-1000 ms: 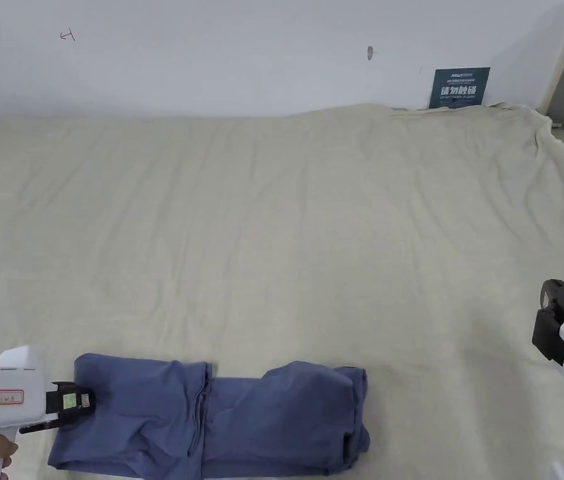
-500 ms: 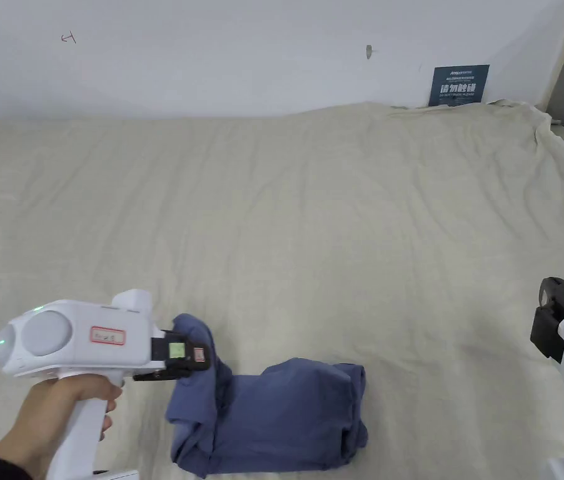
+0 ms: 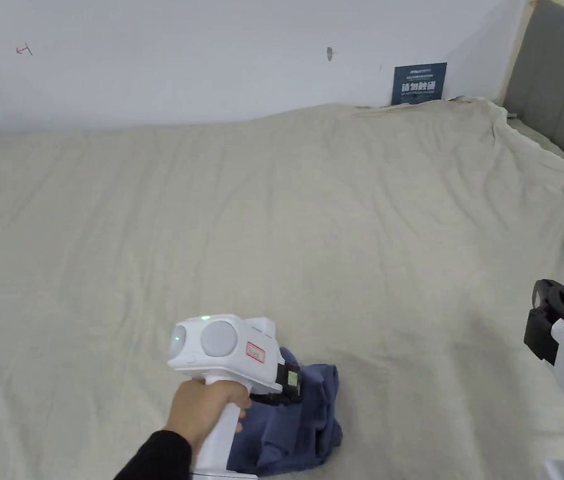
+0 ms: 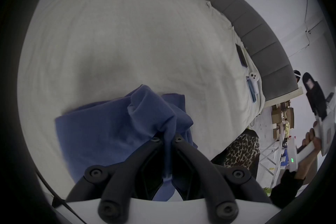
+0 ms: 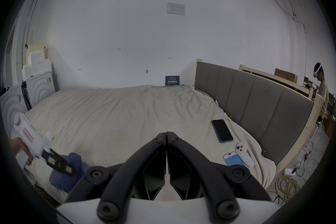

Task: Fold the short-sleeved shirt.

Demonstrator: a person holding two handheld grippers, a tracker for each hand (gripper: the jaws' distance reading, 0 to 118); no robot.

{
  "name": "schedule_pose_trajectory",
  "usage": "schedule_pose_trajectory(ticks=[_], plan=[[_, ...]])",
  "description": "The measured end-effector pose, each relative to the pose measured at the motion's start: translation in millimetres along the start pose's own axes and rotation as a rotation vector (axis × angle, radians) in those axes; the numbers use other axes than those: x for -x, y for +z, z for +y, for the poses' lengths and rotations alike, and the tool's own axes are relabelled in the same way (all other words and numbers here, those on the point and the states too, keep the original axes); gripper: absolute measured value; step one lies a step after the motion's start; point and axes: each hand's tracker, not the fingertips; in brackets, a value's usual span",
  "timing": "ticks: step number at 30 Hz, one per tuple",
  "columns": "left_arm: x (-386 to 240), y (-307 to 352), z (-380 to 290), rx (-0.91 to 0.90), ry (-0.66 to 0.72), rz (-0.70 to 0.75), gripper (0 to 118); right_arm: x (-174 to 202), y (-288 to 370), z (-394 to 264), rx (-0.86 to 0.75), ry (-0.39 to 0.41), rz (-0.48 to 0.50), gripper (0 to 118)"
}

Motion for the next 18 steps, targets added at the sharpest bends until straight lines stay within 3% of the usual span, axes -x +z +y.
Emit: schedule_pose_trajectory(ticks=[5, 7, 9, 12, 13, 18], plan=[[-12.1, -28.7, -10.9, 0.011, -0.03, 0.049, 5, -7.7, 1.8, -4.0, 0.011, -0.004, -0.02, 0], [-15.0, -31.8, -13.9, 0.006, -0.052, 0.07, 14, -7.8, 2.4, -4.7, 0.012, -0.005, -0.026, 0], [-15.5, -29.1, -14.0, -0.002, -0.06, 0.064, 42, -7.9, 2.7, -5.0, 0.014, -0.006, -0.027, 0], [-22.1, -17.1, -15.0, -0.033, -0.062, 0.004, 101, -6.4, 2.9, -4.1, 0.016, -0.002, -0.026, 0], [-24.9, -11.0, -15.4, -0.055, -0.069, 0.007, 113, -5.5, 3.1, -3.1, 0.014, -0.001, -0.025, 0], [-28.9, 37.5, -16.8, -0.239, -0.107, -0.006, 117, -0.9, 5.1, 4.5, 0.0, 0.007, -0.018, 0]])
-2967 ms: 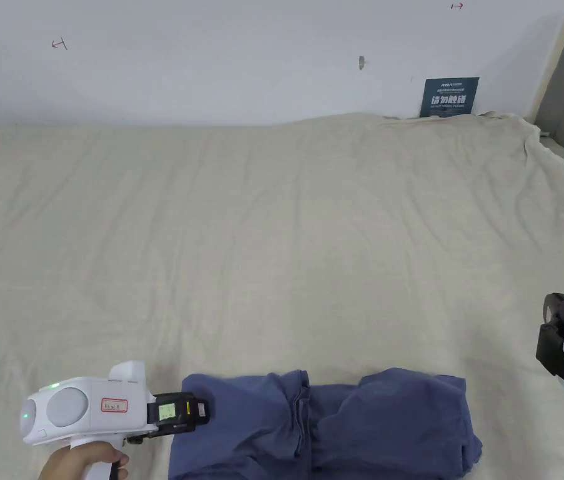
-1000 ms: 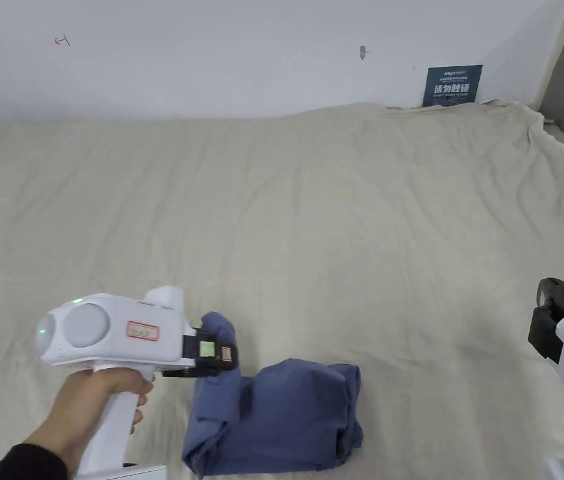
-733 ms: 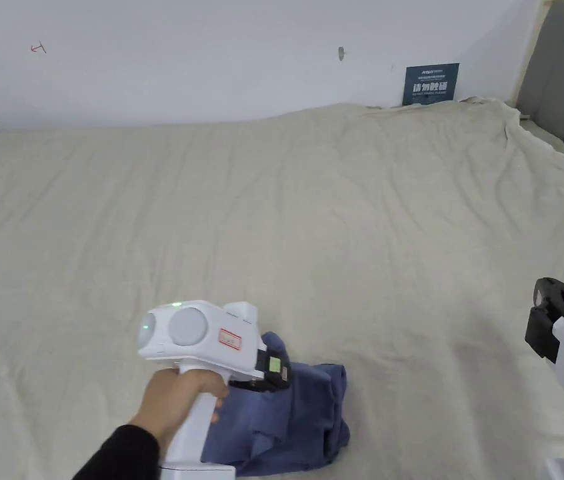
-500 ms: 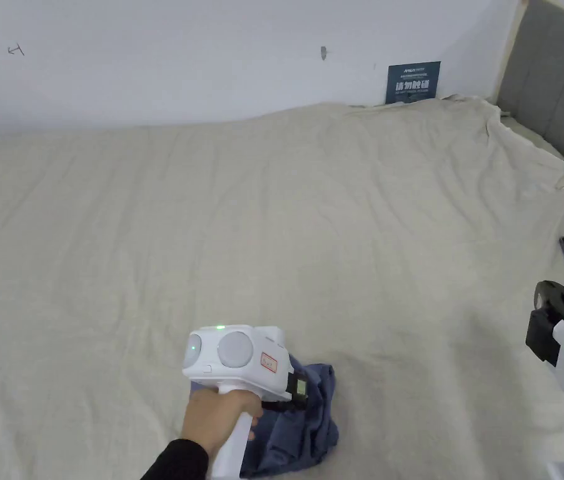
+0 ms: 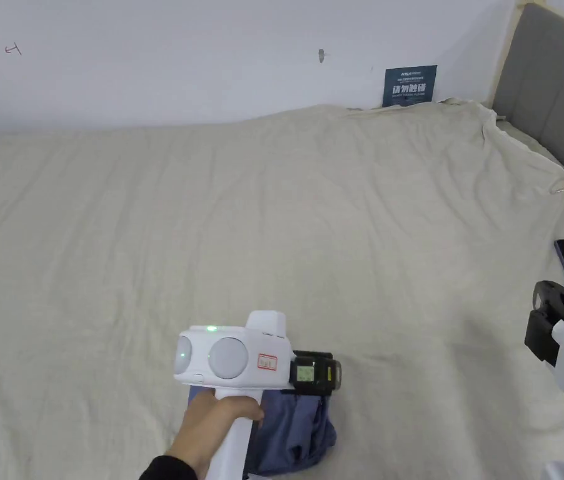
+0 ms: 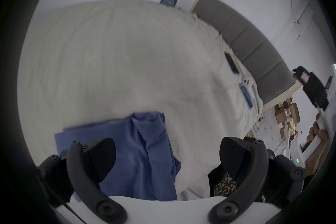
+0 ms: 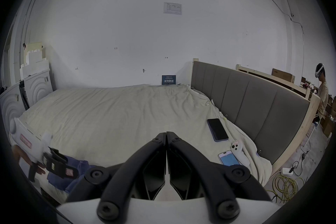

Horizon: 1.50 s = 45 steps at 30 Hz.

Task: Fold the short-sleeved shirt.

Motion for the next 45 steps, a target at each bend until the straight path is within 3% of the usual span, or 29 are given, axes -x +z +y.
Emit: schedule_pose_trajectory(ticks=[8, 10, 12, 14, 16, 17, 32, 45], plan=[[31.7, 51.7, -7.8, -0.237, -0.021, 0.151, 117, 7.9, 2.0, 9.8, -0.022, 0.015, 0.013, 0], [39.4, 55.0, -15.9, -0.266, -0.031, 0.22, 110, 9.6, 2.2, 10.7, -0.023, 0.02, 0.018, 0], [45.2, 54.1, -26.3, -0.336, -0.068, 0.25, 78, 10.8, 2.4, 11.3, -0.023, 0.024, 0.019, 0], [49.1, 50.7, -38.0, -0.354, -0.096, 0.267, 27, 10.8, 2.0, 10.8, -0.023, 0.023, 0.021, 0], [53.5, 41.8, -45.7, -0.344, -0.094, 0.265, 4, 11.2, 2.0, 10.3, -0.021, 0.024, 0.02, 0], [54.8, 37.8, -49.1, -0.339, -0.09, 0.266, 0, 11.2, 1.9, 9.7, -0.02, 0.024, 0.019, 0], [15.1, -59.0, -103.2, -0.201, -0.149, 0.222, 0, -8.1, -2.2, -5.6, 0.026, 0.014, -0.006, 0], [-25.0, -93.6, -96.3, -0.203, -0.228, 0.22, 0, -24.1, -3.7, -8.9, 0.046, 0.008, -0.043, 0]])
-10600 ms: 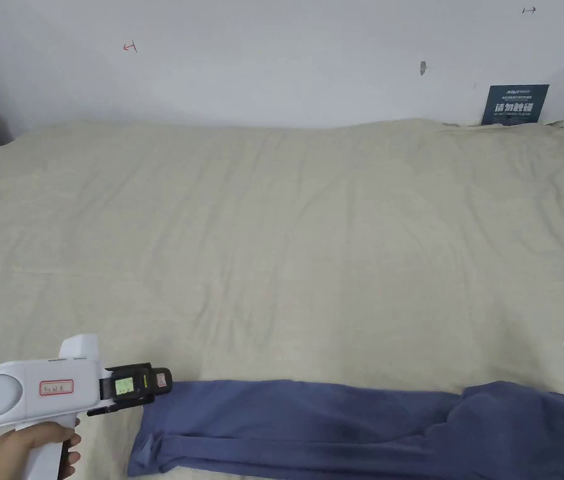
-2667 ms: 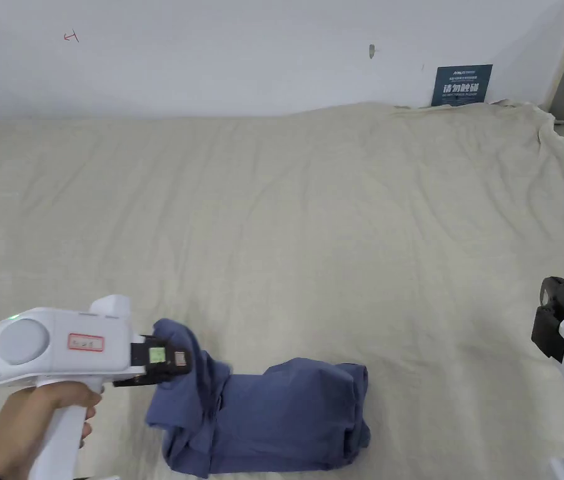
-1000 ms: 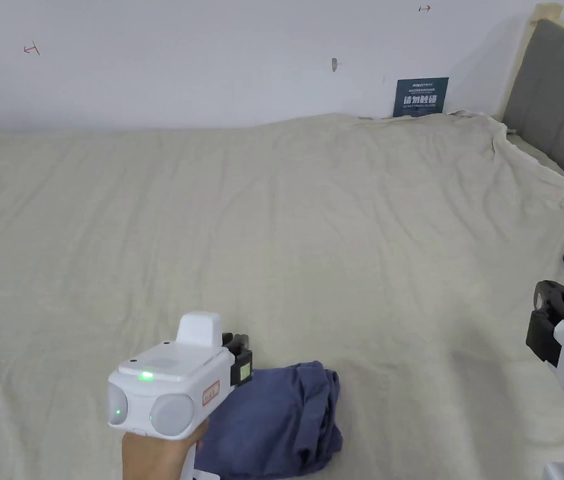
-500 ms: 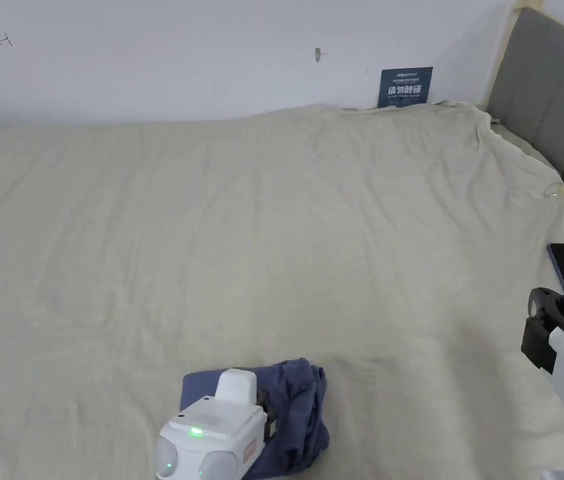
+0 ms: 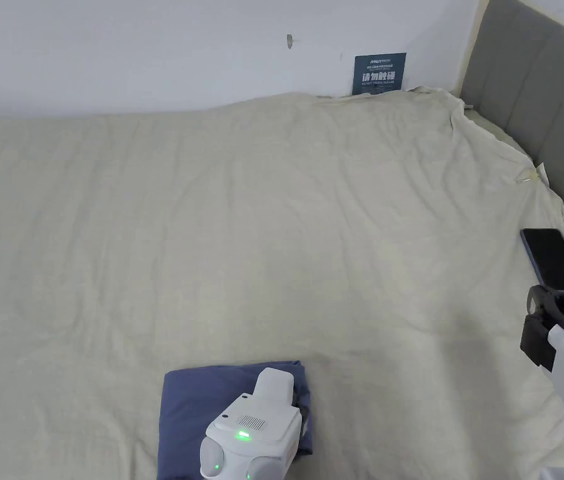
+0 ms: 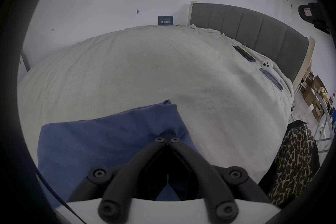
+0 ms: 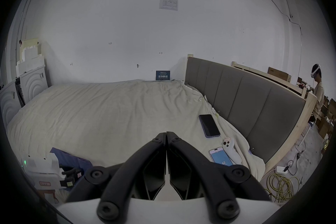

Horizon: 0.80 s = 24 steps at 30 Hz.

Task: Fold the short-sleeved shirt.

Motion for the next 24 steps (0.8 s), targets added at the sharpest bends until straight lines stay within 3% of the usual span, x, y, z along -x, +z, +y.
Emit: schedule_pose_trajectory(ticks=[12, 15, 24], plan=[[5.0, 8.3, 4.9, 0.002, 0.003, -0.011, 0, 4.5, 1.3, 2.1, -0.006, 0.001, 0.007, 0], [15.9, 30.5, 20.8, -0.071, 0.066, -0.033, 0, 9.2, 4.0, 6.6, -0.021, 0.003, 0.018, 0], [69.4, 127.3, 91.3, -0.329, 0.085, 0.008, 0, 38.4, 13.9, 34.2, -0.107, 0.02, 0.07, 0]])
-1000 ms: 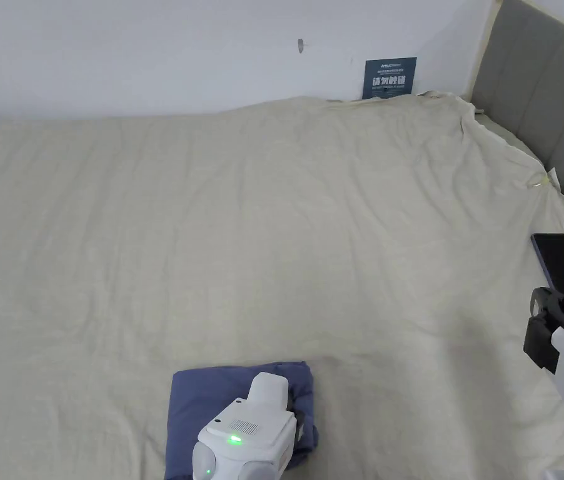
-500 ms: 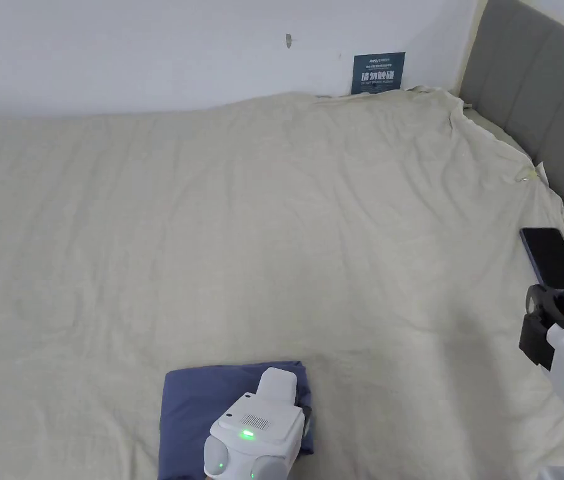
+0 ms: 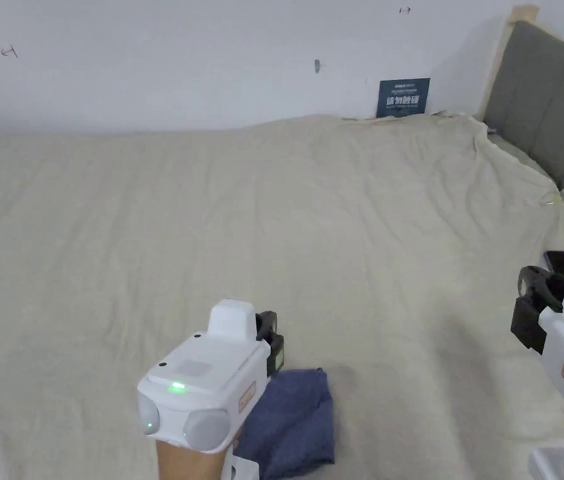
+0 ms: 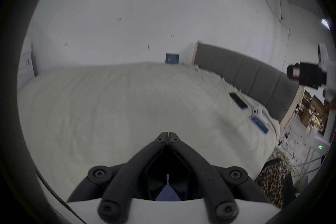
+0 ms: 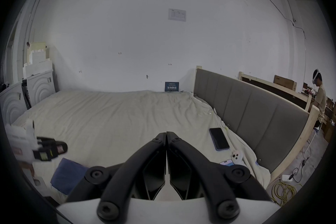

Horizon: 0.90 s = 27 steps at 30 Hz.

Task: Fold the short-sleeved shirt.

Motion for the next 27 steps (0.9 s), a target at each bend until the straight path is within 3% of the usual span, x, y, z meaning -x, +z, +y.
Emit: schedule_pose_trajectory(ticks=[11, 27], plan=[[79.8, 71.8, 67.2, -0.243, 0.008, 0.21, 0, 44.8, -0.1, 33.2, -0.128, 0.005, 0.072, 0], [132.3, 115.7, 60.0, -0.352, 0.043, 0.369, 0, 79.7, 4.1, 40.3, -0.21, 0.013, 0.105, 0]])
